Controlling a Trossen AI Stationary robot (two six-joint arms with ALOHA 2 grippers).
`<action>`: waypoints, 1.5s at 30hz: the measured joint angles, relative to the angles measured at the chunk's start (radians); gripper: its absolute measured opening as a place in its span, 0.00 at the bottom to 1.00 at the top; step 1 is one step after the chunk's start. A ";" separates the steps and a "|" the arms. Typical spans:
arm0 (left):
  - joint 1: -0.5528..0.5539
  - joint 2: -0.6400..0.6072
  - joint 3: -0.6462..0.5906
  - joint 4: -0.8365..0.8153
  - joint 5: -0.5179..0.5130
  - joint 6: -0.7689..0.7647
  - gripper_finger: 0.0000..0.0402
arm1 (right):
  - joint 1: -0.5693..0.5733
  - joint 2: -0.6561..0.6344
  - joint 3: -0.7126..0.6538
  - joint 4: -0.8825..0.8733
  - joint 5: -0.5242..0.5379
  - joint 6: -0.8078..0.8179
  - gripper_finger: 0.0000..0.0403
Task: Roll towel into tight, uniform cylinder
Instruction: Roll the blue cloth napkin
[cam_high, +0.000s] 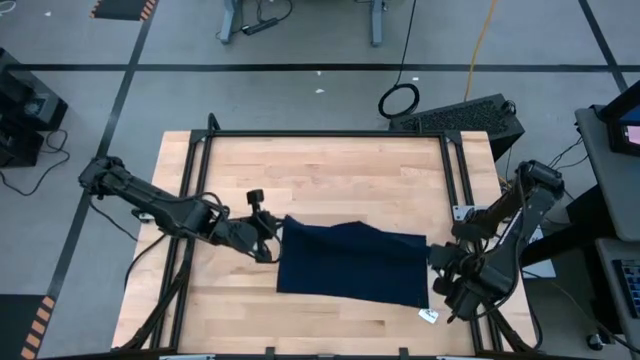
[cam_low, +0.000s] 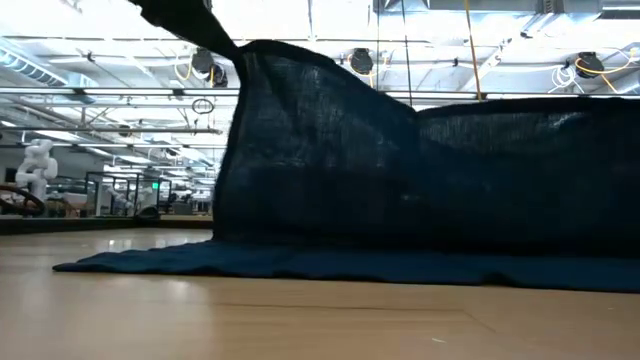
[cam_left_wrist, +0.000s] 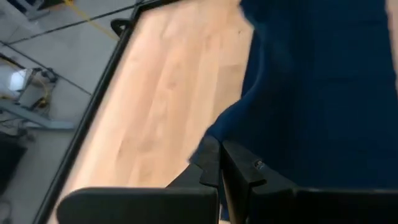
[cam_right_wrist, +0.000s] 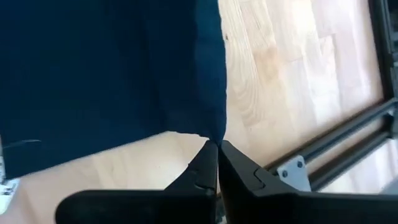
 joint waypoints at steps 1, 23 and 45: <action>-0.002 0.001 0.000 -0.001 0.020 -0.010 0.01 | 0.002 -0.010 -0.003 0.005 0.002 0.001 0.00; -0.144 0.057 -0.016 0.051 -0.111 -0.078 0.01 | 0.041 -0.041 -0.023 -0.006 0.127 0.071 0.00; 0.157 -0.142 -0.013 -0.227 -0.157 0.080 0.01 | -0.410 -0.193 -0.024 -0.004 0.314 -0.423 0.00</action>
